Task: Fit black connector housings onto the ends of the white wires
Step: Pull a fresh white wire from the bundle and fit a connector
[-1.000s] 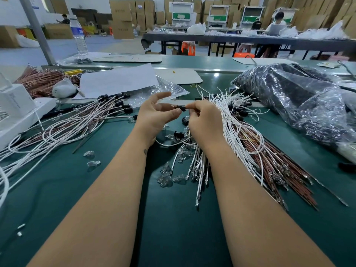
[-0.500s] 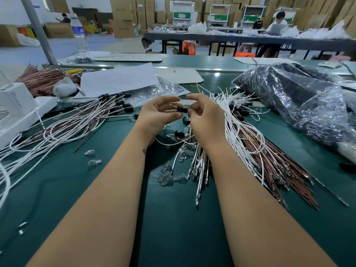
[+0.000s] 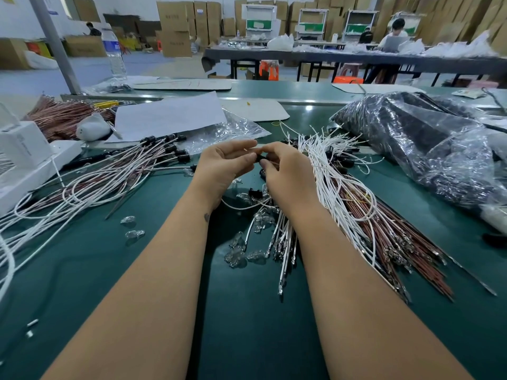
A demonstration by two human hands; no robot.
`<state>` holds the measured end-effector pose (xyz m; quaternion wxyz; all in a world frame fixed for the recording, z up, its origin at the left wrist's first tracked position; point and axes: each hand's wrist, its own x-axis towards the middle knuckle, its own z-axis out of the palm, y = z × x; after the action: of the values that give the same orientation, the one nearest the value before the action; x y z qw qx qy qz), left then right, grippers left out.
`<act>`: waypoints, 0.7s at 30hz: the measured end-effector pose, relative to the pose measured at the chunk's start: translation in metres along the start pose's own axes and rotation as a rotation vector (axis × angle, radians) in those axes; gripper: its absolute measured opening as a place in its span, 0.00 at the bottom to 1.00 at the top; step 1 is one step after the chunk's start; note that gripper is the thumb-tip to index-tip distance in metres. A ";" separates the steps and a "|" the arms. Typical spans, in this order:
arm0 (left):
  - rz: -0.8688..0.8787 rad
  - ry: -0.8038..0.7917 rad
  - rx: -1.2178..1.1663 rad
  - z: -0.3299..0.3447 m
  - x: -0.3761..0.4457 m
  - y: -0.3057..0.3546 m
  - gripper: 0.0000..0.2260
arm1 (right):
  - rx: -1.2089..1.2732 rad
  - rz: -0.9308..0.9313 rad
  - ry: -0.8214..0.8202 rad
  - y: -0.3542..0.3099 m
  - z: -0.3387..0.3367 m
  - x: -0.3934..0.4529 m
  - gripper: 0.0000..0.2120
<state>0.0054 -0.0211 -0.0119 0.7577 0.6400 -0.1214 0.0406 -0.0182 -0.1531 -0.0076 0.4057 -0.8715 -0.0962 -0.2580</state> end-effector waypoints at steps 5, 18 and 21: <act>0.080 0.101 0.103 0.006 -0.001 0.002 0.11 | -0.211 -0.033 -0.013 0.001 0.001 0.001 0.09; 0.337 0.726 0.933 -0.026 0.004 0.005 0.15 | -0.464 0.112 0.206 0.009 -0.009 0.002 0.07; 0.617 0.426 1.080 -0.007 0.001 0.007 0.15 | -0.435 -0.019 0.124 0.004 -0.004 0.001 0.06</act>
<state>0.0060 -0.0132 -0.0060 0.2909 0.8440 -0.1093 0.4372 -0.0168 -0.1585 -0.0077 0.2110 -0.9201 -0.0215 -0.3294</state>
